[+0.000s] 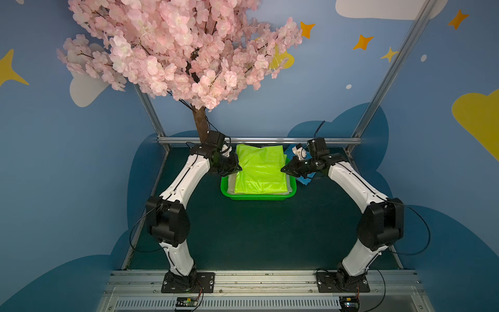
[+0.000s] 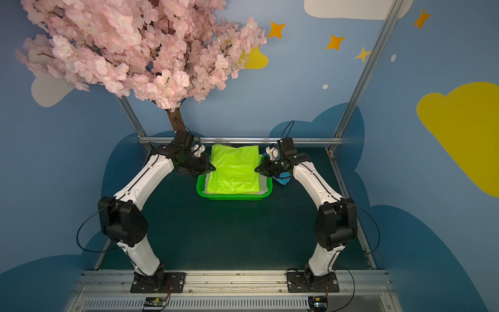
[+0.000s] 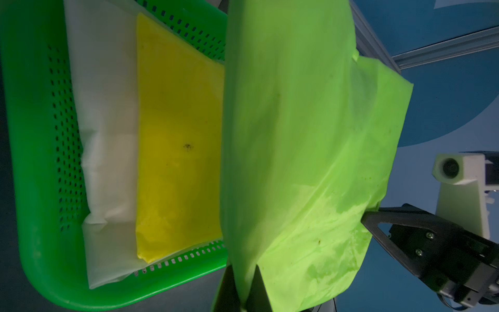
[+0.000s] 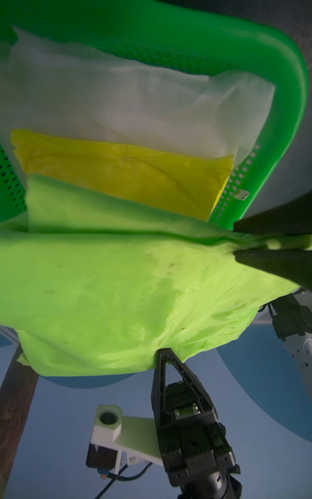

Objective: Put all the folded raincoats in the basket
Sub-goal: Place the raincoat in the basket.

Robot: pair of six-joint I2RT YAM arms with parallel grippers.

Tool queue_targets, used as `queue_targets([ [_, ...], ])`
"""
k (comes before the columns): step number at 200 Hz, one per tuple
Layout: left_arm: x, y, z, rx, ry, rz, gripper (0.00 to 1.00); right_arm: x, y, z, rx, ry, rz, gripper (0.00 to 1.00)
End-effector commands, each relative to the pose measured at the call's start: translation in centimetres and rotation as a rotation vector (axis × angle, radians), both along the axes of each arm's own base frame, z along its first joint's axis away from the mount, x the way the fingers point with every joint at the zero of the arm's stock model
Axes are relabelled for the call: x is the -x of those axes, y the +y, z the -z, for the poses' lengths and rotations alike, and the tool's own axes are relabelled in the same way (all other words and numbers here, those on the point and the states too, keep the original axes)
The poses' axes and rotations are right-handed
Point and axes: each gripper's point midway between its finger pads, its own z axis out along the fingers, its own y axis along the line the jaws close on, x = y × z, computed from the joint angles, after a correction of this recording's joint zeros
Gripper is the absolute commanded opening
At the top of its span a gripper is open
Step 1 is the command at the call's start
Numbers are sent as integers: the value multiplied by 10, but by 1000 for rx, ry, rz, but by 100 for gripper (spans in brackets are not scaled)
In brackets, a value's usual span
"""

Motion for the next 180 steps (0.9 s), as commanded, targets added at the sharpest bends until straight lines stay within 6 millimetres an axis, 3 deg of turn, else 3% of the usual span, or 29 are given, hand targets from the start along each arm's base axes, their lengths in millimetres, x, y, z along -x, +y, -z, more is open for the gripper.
queue_targets([
  [1,-9,11,26,-50,88,22,3,-17,2,15,-21,78,17,0],
  [28,-27,14,54,-99,133,27,3,-37,9,38,-26,125,13,0],
  [78,-43,17,95,-114,184,24,2,-45,9,85,11,199,6,0],
  [114,-52,18,103,-121,173,20,5,-46,9,99,9,207,3,0],
  [138,-50,15,100,-94,176,31,23,-47,7,95,3,201,5,0],
  [161,-46,18,85,-105,154,29,57,-44,3,74,1,164,0,30],
  [180,-45,25,61,-129,106,7,65,-42,-4,48,1,110,-2,36],
])
